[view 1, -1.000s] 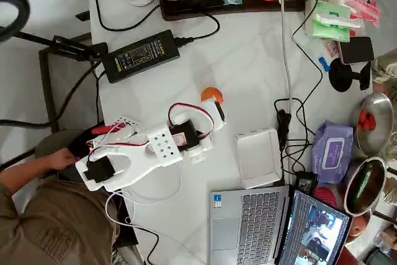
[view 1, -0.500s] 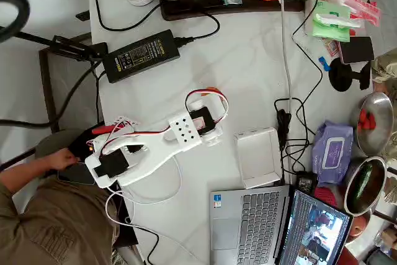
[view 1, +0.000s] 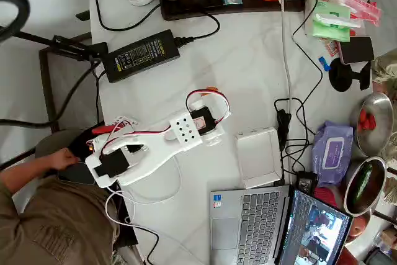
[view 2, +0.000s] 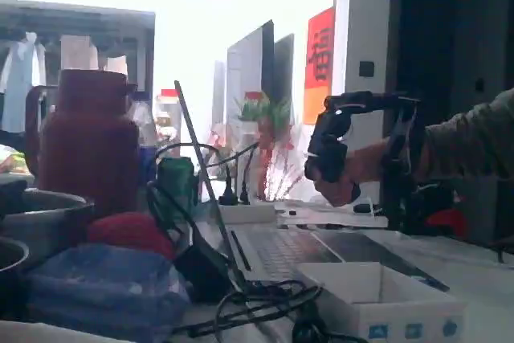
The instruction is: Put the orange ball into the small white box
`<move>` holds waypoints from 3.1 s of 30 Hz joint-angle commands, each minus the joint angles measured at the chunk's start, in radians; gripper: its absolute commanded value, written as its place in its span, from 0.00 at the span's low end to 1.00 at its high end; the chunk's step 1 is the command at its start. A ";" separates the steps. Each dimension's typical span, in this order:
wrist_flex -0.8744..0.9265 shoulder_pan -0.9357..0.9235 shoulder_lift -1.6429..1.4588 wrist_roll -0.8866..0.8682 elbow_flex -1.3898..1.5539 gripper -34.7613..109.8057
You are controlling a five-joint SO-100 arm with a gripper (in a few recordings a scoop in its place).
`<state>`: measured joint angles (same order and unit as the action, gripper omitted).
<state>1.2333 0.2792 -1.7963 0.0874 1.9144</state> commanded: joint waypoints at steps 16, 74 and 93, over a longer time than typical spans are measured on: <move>0.012 0.014 -0.008 0.012 0.000 0.45; -0.140 0.018 0.222 0.021 0.143 0.35; -0.120 0.000 0.202 0.009 -0.049 0.33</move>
<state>1.0983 0.2669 -1.5723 0.0890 1.9144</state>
